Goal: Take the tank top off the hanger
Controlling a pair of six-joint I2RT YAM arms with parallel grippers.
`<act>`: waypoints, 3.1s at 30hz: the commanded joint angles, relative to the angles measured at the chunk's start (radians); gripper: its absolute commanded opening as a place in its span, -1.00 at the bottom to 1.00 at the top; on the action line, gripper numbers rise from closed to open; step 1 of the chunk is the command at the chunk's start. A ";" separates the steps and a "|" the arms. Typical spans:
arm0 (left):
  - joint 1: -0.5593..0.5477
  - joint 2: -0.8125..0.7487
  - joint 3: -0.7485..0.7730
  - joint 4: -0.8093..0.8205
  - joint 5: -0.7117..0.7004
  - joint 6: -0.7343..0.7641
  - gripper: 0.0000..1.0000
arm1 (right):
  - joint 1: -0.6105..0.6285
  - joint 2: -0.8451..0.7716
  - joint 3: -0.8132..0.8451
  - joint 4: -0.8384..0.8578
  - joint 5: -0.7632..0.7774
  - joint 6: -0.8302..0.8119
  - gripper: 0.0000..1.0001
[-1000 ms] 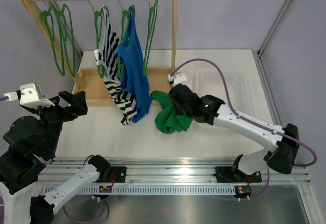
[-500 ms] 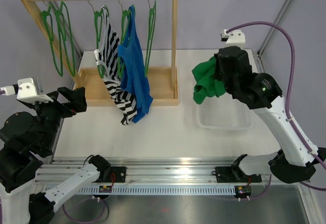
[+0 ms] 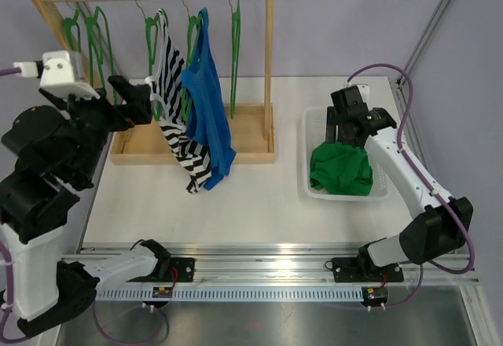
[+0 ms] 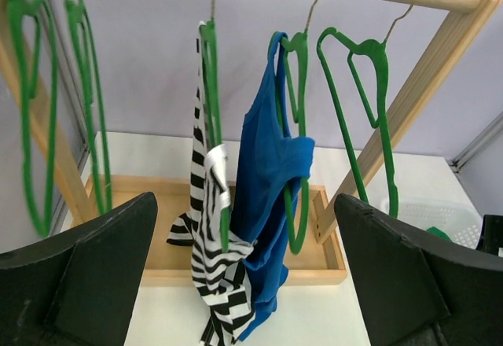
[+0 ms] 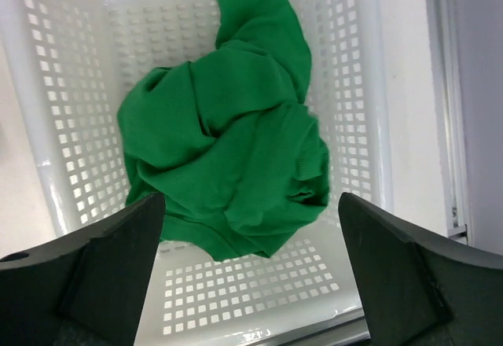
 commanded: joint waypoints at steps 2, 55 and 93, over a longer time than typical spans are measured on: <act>-0.004 0.167 0.104 0.007 0.023 0.056 0.98 | -0.001 -0.078 0.039 0.069 -0.042 0.028 0.99; 0.255 0.628 0.469 0.120 0.409 0.015 -1.00 | -0.001 -0.441 -0.182 0.233 -0.788 0.042 0.75; 0.226 -0.415 -0.917 0.333 0.841 -0.369 -1.00 | 0.008 -0.429 -0.533 0.912 -1.116 0.406 0.99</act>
